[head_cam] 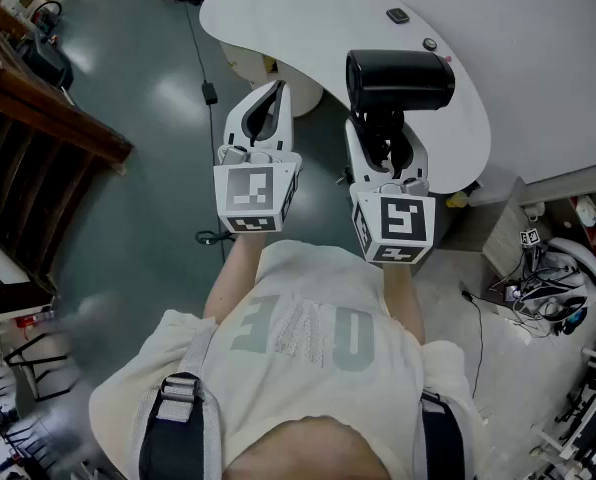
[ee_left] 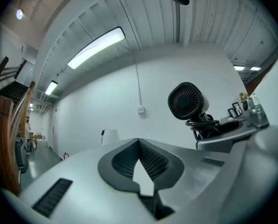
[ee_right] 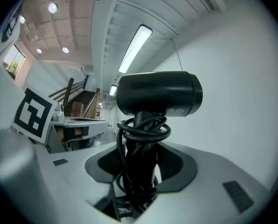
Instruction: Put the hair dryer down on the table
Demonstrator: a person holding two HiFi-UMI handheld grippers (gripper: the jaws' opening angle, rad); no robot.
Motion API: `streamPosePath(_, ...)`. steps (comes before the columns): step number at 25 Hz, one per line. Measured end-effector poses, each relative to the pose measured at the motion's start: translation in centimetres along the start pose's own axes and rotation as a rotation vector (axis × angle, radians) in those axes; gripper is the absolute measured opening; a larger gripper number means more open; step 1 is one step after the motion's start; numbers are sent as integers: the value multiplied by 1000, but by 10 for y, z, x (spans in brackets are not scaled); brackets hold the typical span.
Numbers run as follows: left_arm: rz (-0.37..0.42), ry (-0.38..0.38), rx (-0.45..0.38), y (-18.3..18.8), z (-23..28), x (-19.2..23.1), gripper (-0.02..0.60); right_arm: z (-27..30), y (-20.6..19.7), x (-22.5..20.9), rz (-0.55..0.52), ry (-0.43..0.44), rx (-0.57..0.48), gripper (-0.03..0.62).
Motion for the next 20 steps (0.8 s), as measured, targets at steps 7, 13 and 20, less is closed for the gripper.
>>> streamPosePath(7, 18, 9, -10, -3, 4, 29, 6, 21, 7, 14, -29, 13, -7, 210)
streamPosePath(13, 15, 24, -2, -12, 4, 65, 6, 39, 8, 30, -9, -6, -10, 210)
streamPosePath(20, -23, 52, -1, -21, 7, 108, 6, 62, 11, 38, 30, -29, -25, 210)
Point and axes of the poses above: the fingertips, and each gripper's own axes: z forward along the fingers, x to its left, y out of its top, the point moved 6 cm from there along -z, backward along the fingers, and after that the axes turned 10 degrees about y, right-handed, at the moved point
